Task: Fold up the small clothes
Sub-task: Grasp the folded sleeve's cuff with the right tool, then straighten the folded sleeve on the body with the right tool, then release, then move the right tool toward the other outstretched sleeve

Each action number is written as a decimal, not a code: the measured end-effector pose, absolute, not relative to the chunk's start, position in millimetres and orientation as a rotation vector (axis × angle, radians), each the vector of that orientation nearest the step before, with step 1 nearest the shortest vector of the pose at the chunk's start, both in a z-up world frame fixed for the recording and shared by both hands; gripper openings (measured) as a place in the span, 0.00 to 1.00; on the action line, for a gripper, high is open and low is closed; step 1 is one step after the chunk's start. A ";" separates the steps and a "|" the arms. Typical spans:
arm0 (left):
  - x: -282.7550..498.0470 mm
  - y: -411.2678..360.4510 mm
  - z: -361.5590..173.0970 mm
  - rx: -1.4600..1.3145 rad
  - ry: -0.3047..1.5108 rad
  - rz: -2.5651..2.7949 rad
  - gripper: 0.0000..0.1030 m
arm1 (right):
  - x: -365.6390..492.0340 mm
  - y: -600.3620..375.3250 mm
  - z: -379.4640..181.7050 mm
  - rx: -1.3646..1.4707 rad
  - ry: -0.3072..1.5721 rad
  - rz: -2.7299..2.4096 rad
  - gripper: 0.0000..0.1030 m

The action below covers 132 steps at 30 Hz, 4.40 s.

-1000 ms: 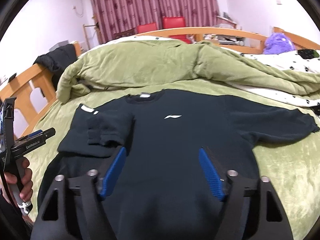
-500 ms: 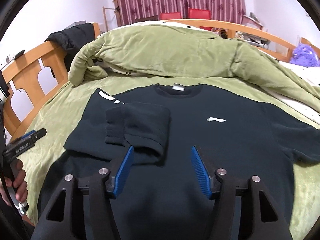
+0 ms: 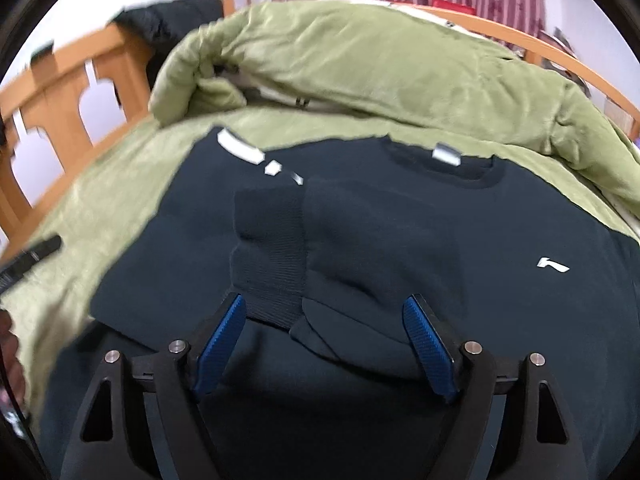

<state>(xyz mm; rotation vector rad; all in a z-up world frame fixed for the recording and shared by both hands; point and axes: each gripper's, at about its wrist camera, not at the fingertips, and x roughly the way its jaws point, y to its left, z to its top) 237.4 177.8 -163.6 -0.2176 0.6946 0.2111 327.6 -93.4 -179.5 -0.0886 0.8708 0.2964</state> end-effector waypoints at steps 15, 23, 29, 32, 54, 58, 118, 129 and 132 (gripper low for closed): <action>239.7 166.7 -155.7 -0.271 0.722 0.181 0.64 | 340.0 -117.8 -165.6 -0.058 0.845 0.250 0.23; 234.6 146.3 -135.3 -0.255 0.707 0.171 0.64 | 305.1 -220.0 -119.7 0.159 0.726 0.132 0.22; 231.6 127.3 -124.3 -0.207 0.697 0.173 0.66 | 289.7 -276.2 -136.1 0.232 0.822 0.069 0.24; 232.0 116.5 -124.3 -0.175 0.694 0.171 0.67 | 278.3 -293.5 -145.5 0.219 0.846 0.039 0.27; 257.9 78.0 -157.4 -0.080 0.788 0.150 0.67 | 287.5 -359.1 -172.5 0.312 0.804 0.033 0.21; 259.6 73.1 -160.5 -0.064 0.800 0.141 0.67 | 288.2 -365.8 -172.4 0.271 0.835 -0.055 0.13; 166.2 0.2 -76.2 -0.003 0.683 0.093 0.82 | 168.7 -327.8 -71.4 0.014 0.680 -0.076 0.87; 174.6 -13.2 -81.5 -0.034 0.710 0.065 0.82 | 158.5 -331.0 -73.3 0.031 0.686 -0.073 0.87; 177.6 -15.4 -82.9 -0.060 0.718 0.053 0.82 | 157.2 -334.2 -72.4 0.038 0.686 -0.084 0.87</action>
